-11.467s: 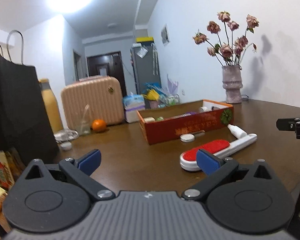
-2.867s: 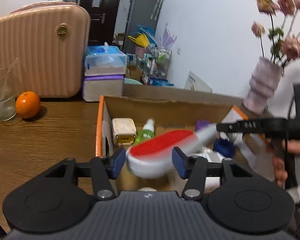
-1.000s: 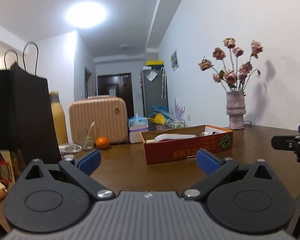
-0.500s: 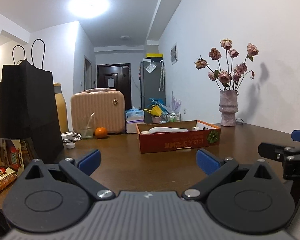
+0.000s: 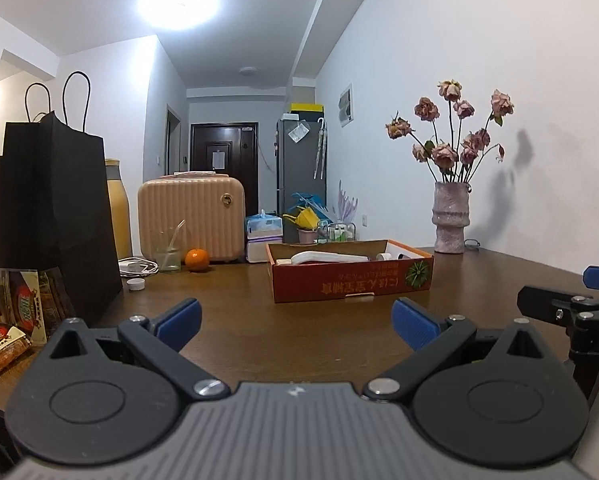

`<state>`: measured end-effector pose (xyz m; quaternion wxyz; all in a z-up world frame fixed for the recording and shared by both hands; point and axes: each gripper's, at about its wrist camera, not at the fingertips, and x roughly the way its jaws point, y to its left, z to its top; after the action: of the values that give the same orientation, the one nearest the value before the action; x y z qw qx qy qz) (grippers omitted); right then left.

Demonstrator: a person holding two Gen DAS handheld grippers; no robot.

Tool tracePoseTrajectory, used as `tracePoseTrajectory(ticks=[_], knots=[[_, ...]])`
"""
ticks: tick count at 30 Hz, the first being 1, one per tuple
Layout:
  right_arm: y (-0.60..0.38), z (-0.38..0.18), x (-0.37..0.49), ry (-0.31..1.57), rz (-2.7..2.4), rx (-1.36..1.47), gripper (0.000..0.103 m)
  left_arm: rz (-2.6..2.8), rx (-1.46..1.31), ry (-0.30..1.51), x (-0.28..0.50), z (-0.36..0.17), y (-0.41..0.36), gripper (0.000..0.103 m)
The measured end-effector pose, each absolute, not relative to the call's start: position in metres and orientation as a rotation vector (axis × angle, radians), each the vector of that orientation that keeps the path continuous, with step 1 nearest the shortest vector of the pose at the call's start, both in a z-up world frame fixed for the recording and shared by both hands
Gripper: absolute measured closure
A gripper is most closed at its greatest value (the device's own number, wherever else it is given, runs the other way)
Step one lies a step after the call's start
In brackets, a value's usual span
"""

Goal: Organize rigid objects

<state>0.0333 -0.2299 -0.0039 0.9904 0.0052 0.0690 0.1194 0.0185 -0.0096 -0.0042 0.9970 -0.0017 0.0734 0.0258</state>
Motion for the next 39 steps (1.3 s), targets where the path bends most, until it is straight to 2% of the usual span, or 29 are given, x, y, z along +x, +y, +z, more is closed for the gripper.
tracePoseTrajectory(ticks=[7,39], knots=[[-0.237,-0.003,0.028,0.105,0.235,0.029,0.001,0.028,0.018,0.101,0.011,-0.001,-0.017,0.000],[-0.237,-0.009,0.033,0.118,0.237,0.029,0.000,0.004,0.004,0.103,0.012,-0.003,-0.020,0.000]])
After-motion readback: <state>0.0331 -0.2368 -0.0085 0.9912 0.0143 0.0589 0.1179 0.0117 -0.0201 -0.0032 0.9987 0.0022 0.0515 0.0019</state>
